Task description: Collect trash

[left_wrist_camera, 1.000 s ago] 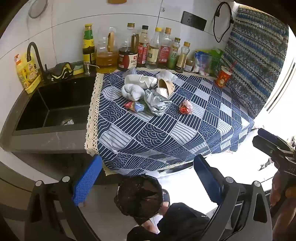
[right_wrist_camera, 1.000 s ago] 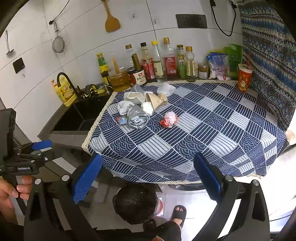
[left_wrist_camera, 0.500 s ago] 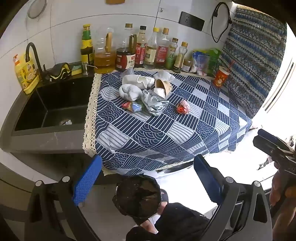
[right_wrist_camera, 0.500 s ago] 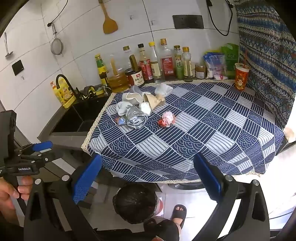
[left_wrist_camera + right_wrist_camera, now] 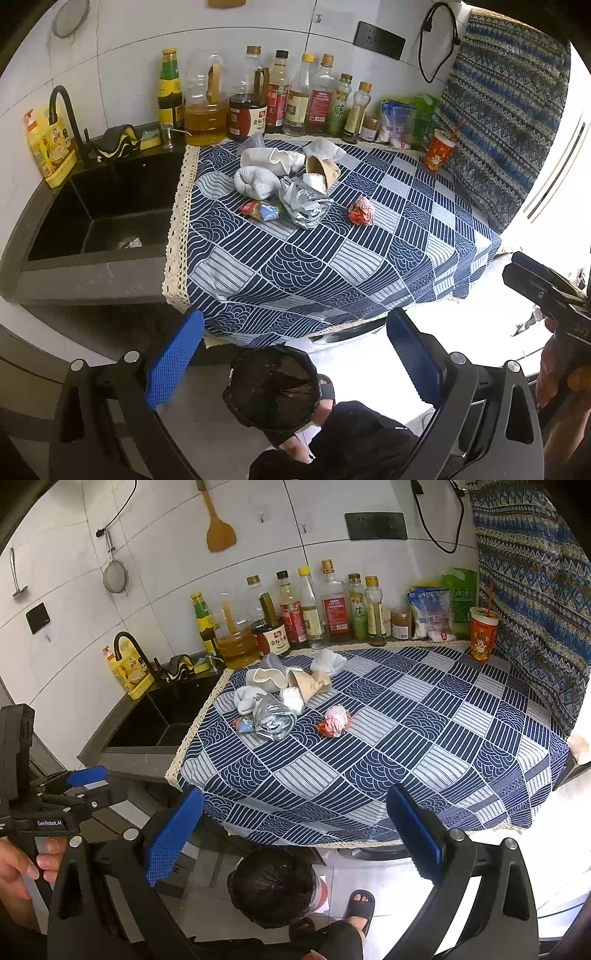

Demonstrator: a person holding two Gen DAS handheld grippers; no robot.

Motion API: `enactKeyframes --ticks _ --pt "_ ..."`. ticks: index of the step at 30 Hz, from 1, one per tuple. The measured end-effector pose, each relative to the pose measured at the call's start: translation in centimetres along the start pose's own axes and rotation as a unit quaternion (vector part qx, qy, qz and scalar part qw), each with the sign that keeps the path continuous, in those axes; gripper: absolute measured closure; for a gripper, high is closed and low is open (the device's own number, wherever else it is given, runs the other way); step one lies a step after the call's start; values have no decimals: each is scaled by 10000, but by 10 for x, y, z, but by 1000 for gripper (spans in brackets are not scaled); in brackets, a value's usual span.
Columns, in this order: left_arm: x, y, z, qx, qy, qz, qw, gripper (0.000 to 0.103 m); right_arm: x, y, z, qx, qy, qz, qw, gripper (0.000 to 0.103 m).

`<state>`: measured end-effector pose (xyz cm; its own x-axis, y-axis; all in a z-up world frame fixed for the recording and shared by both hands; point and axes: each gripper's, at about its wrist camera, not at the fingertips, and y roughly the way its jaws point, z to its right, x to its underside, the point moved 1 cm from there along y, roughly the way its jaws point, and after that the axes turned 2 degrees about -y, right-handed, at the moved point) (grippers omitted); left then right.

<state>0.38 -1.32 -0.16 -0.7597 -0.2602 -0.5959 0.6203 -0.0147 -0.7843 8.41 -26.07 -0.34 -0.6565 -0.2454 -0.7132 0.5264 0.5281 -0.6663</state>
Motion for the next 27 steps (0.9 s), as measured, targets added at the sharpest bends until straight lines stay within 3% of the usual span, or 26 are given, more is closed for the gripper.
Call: enactKeyframes --ticks 27 --pt "-2 -9 -3 78 65 86 9999 7 2 -3 -6 -22 35 55 10000 5"
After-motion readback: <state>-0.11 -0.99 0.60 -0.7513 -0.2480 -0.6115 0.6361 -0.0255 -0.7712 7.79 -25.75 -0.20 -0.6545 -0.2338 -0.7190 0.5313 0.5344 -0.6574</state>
